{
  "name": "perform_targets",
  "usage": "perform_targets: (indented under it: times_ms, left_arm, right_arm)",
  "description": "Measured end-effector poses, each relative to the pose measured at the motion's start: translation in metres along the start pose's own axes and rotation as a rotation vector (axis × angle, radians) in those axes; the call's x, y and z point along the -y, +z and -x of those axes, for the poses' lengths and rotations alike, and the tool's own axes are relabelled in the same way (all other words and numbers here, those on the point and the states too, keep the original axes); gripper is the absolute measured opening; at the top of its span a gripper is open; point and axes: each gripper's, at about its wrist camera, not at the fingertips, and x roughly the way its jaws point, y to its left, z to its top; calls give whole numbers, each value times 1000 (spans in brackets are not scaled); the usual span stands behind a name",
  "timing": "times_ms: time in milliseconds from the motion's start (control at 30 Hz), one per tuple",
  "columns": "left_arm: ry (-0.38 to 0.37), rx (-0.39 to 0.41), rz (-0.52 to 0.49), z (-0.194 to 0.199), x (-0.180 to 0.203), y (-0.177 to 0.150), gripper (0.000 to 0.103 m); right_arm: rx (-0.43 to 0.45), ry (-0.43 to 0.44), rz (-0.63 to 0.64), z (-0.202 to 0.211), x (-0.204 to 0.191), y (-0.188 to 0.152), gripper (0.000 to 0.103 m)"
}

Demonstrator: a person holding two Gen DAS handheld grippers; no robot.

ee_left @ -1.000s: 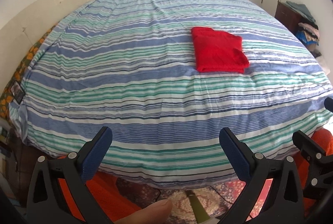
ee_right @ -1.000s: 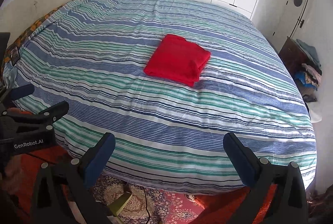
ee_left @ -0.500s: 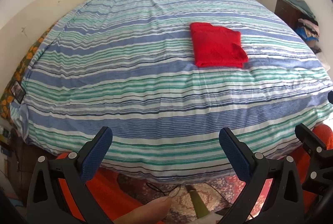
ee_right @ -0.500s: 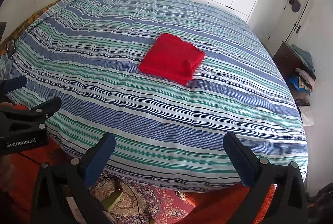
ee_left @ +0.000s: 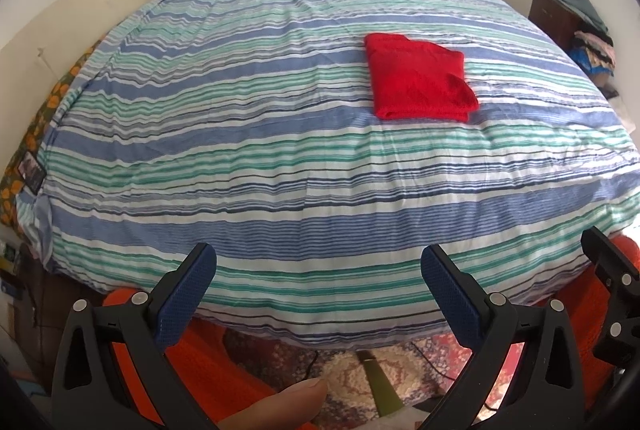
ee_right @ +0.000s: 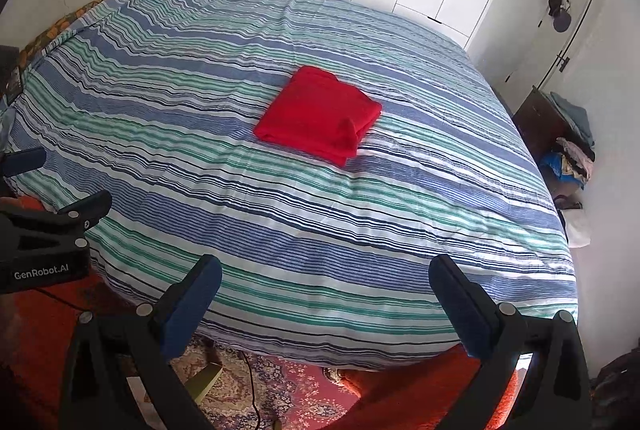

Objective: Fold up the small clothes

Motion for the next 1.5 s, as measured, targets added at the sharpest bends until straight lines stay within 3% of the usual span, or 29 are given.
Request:
perform_targets:
  times_ms: [500, 767, 1500]
  left_arm:
    - [4, 7, -16, 4, 3, 1, 102]
    - [11, 20, -21, 8, 2, 2, 102]
    - [-7, 39, -4, 26, 5, 7, 102]
  right_arm:
    - [0, -22, -9, -1, 4, -1, 102]
    - [27, 42, -62, 6, 9, 3, 102]
    - [24, 105, -98, 14, 11, 7, 102]
